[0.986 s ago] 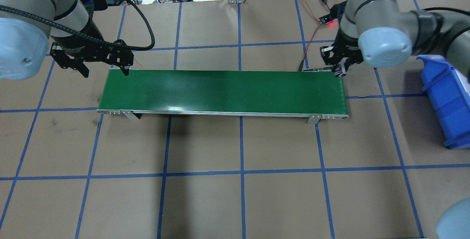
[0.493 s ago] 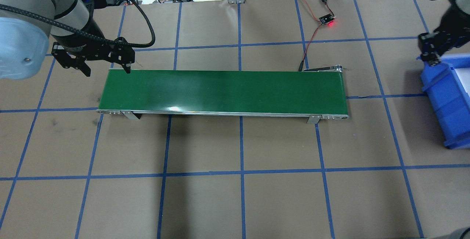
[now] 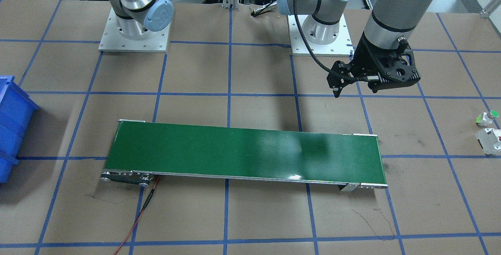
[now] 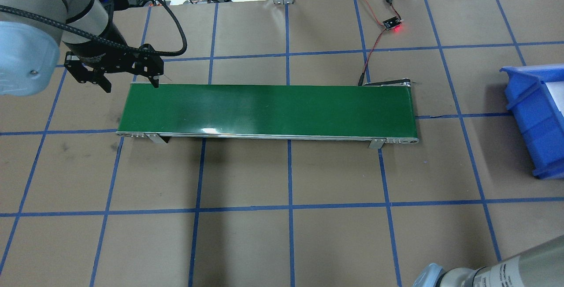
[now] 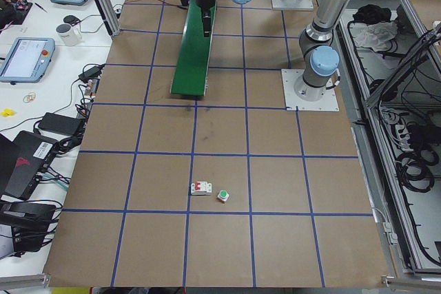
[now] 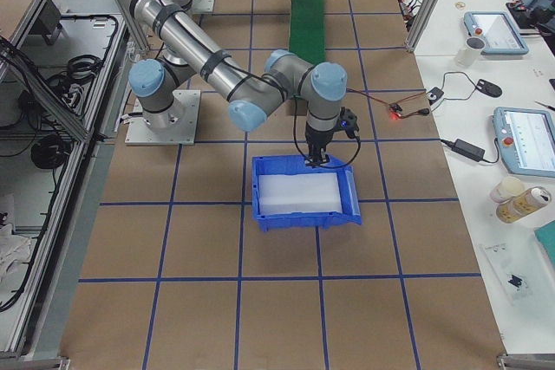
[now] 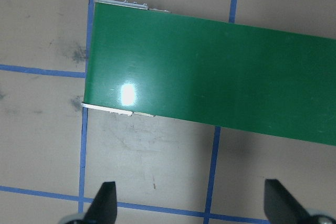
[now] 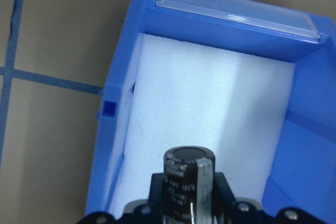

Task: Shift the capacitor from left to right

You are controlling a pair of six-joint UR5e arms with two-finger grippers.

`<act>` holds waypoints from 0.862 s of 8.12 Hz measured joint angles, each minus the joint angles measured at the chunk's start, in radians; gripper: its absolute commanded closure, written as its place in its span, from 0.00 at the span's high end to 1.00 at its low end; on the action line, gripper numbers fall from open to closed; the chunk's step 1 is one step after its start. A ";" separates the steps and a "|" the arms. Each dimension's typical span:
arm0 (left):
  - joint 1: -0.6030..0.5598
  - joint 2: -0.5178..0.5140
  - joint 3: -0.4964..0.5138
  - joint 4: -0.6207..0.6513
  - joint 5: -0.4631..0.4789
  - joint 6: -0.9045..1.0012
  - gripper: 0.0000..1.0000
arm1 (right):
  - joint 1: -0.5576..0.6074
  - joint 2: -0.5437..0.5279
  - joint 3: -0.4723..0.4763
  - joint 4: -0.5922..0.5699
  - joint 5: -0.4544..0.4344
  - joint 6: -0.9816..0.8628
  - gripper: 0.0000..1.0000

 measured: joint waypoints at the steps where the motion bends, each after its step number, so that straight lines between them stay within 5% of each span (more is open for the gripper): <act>1: 0.000 0.000 0.001 0.000 -0.002 -0.001 1.00 | -0.018 0.049 0.006 -0.040 0.011 -0.031 0.35; 2: 0.000 0.000 0.002 0.001 -0.002 -0.001 1.00 | -0.029 0.095 0.010 -0.075 0.015 -0.050 0.87; 3: -0.001 0.000 0.002 0.001 -0.003 -0.002 1.00 | -0.036 0.125 0.013 -0.097 0.016 -0.062 1.00; 7: -0.004 0.006 -0.001 0.000 -0.039 -0.002 1.00 | -0.036 0.070 0.014 -0.099 0.025 -0.064 1.00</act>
